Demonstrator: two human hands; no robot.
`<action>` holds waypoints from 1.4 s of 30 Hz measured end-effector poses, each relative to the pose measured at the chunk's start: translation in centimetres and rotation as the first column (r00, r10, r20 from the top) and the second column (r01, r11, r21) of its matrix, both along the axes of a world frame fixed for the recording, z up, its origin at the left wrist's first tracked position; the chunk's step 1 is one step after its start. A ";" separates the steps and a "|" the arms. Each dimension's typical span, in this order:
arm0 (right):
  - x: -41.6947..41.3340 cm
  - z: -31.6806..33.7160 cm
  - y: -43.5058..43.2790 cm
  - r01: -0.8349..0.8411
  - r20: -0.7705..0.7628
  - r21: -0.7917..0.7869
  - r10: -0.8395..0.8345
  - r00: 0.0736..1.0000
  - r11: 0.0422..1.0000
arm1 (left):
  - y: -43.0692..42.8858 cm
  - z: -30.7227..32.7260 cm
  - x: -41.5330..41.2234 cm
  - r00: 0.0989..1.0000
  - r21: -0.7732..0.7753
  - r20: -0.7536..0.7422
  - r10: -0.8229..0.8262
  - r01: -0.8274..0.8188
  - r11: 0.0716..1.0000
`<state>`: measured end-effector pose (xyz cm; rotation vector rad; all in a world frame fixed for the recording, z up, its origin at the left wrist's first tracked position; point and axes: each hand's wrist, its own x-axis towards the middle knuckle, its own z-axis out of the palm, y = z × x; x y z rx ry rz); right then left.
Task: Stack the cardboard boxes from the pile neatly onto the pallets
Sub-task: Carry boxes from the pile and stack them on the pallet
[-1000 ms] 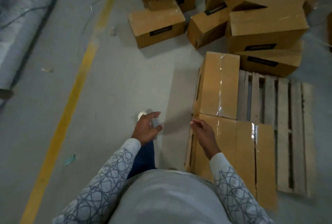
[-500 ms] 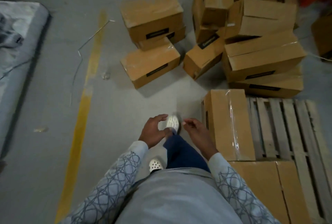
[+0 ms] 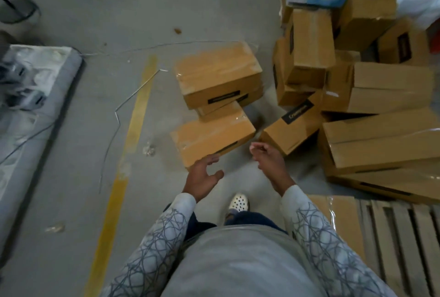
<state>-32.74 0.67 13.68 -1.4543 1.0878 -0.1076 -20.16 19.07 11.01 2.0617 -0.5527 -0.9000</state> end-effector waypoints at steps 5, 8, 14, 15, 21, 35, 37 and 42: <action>8.1 -0.5 -2.9 0.006 -0.008 0.032 -0.006 1.000 0.999 | -5.5 -0.4 8.1 0.999 0.011 -0.032 -0.006 0.007 1.000; 12.5 -1.1 -4.0 0.038 -0.051 0.043 -0.036 0.998 0.998 | -8.3 -1.0 13.5 0.997 0.039 -0.061 -0.054 0.057 0.998; 26.4 -4.8 -7.0 0.234 -0.084 0.095 -0.226 0.971 0.968 | -14.1 -5.3 29.3 0.972 0.104 -0.128 -0.196 0.209 0.972; 29.4 -6.1 -7.8 0.285 -0.092 0.111 -0.275 0.957 0.952 | -15.1 -6.9 32.7 0.961 0.135 -0.147 -0.234 0.254 0.958; 49.0 -17.7 -13.4 0.638 -0.169 0.021 -0.626 0.761 0.770 | -24.8 -19.7 55.7 0.879 0.227 -0.213 -0.426 0.469 0.854; 65.8 -38.9 -26.6 0.867 -0.644 -0.244 -0.741 0.189 0.434 | -47.0 -38.5 74.4 0.774 0.300 -0.053 -0.630 0.614 0.730; 65.2 -40.0 -27.3 0.925 -0.662 -0.183 -0.738 0.133 0.332 | -48.6 -39.6 74.5 0.795 0.321 -0.174 -0.581 0.604 0.730; 62.6 -41.1 -25.5 0.979 -0.439 0.193 -0.886 0.152 0.072 | -50.4 -37.7 72.8 0.824 0.338 -0.259 -0.504 0.566 0.752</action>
